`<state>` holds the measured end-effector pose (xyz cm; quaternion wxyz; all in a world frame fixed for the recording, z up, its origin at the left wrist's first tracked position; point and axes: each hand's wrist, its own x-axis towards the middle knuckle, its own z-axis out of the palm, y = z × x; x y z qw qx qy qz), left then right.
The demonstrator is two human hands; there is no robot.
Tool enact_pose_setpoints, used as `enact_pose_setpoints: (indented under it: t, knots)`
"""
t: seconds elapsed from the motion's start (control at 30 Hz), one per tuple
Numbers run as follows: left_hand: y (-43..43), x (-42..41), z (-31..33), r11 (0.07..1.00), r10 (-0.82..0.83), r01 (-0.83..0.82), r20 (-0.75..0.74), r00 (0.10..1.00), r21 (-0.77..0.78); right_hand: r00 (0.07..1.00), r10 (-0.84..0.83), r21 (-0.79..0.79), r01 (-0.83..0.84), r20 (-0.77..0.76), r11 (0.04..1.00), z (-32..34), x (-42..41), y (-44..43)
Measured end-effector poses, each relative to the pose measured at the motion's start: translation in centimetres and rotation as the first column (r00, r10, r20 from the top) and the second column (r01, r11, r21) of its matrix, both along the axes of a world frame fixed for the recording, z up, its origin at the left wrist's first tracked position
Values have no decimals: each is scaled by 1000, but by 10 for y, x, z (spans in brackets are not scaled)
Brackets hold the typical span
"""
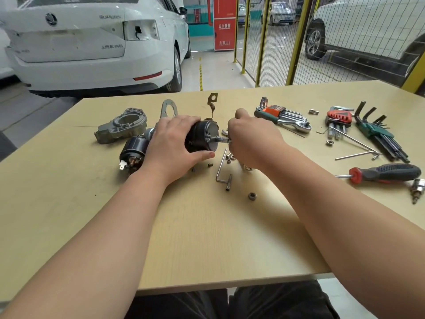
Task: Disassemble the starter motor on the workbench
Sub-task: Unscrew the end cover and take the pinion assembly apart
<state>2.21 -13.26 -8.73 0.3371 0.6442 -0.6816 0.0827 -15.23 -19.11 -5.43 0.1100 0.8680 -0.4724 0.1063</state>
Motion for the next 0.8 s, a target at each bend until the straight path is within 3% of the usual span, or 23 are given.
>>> enact_pose_setpoints:
  t: [0.27,0.5,0.7,0.8]
  knots:
    - [0,1,-2,1000,9,-9,-15,1000,-21,997,33,157,-45,76,987,-6,-2,0]
    - [2,0,-2,1000,3,-3,32,999,7,1000,17,-5,-17,22,1000,-6,0,-1]
    - [3,-1,-2,1000,24,-24,2,1000,-6,994,27,139,-41,103,989,-12,0,-1]
    - [3,-1,0,999,35,-35,-5,999,-3,995,88,118,-92,42,989,-12,-2,-3]
